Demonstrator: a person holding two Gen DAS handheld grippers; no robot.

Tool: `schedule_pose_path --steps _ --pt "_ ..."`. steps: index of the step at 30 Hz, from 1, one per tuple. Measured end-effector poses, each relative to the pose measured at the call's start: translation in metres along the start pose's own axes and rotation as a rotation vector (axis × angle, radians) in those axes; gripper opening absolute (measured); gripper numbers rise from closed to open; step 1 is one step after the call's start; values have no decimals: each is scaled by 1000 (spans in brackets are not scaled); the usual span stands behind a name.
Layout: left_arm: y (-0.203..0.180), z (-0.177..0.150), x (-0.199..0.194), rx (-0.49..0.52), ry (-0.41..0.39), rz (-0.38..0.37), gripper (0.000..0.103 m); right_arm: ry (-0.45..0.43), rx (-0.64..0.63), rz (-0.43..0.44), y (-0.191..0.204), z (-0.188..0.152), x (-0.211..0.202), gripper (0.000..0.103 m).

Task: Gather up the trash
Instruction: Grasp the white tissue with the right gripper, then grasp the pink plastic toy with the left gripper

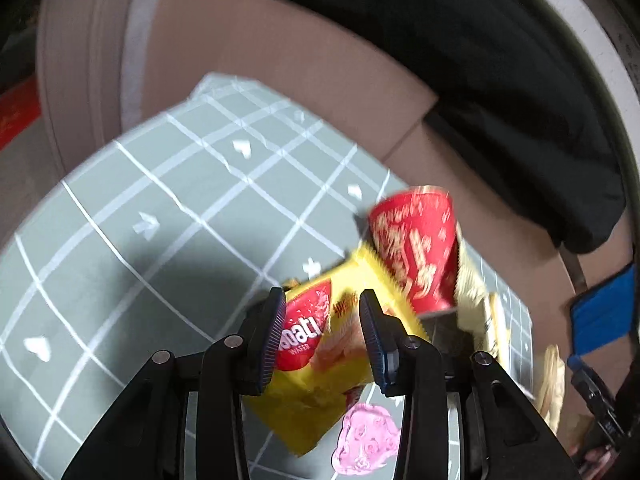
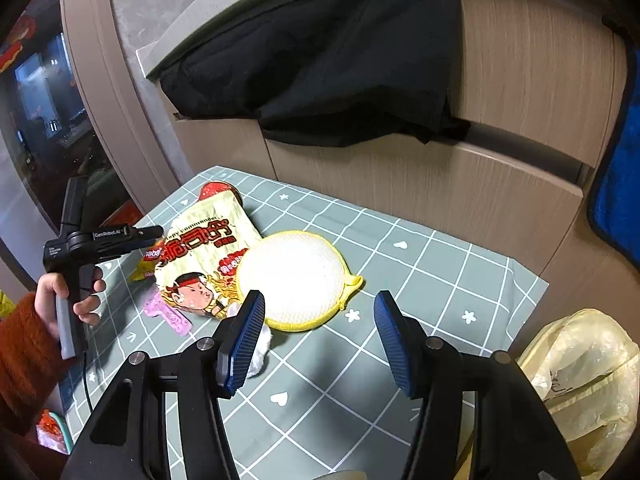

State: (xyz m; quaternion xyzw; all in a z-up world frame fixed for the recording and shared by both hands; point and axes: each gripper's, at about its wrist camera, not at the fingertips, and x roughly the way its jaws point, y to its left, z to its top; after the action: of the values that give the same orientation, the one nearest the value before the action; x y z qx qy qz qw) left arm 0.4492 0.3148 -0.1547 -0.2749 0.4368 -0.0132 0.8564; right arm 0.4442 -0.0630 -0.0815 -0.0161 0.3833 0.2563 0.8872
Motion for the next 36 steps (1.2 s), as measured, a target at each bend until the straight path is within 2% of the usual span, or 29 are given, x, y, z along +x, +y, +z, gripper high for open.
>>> schedule_pose_path --steps 5,9,12,16,20,23,26,29,30,31,32,34,36 --pt "-10 -20 -3 51 19 -13 39 10 4 2 -4 -1 5 54" --pt "-25 -41 -11 121 29 19 39 19 9 26 -4 -2 11 54" --pt "-30 -55 -21 122 44 2 39 18 2 49 2 -3 13 54" --pt "-33 -71 -48 96 -19 -1 39 27 -45 82 17 -5 18 54" --pt "-22 -80 -76 24 -110 43 39 59 -101 121 38 -10 29 54" --pt "-14 -88 -90 -21 -157 71 39 83 -149 116 57 -20 43 54" --pt "-16 -96 -91 4 -130 35 39 114 -169 106 65 -29 59 54" --pt "-29 -104 -89 73 -97 12 39 157 -173 103 66 -35 75 54" --pt "-34 -106 -87 97 -92 9 39 176 -173 100 64 -37 79 52" --pt "-40 -108 -86 129 -86 7 39 189 -170 98 63 -38 80 34" --pt "-48 -111 -83 175 -75 7 39 193 -166 94 61 -39 79 23" --pt "-59 -115 -78 225 -63 29 39 168 -148 89 56 -38 71 21" --pt "-68 -118 -72 232 -61 75 39 132 -129 74 49 -35 58 21"
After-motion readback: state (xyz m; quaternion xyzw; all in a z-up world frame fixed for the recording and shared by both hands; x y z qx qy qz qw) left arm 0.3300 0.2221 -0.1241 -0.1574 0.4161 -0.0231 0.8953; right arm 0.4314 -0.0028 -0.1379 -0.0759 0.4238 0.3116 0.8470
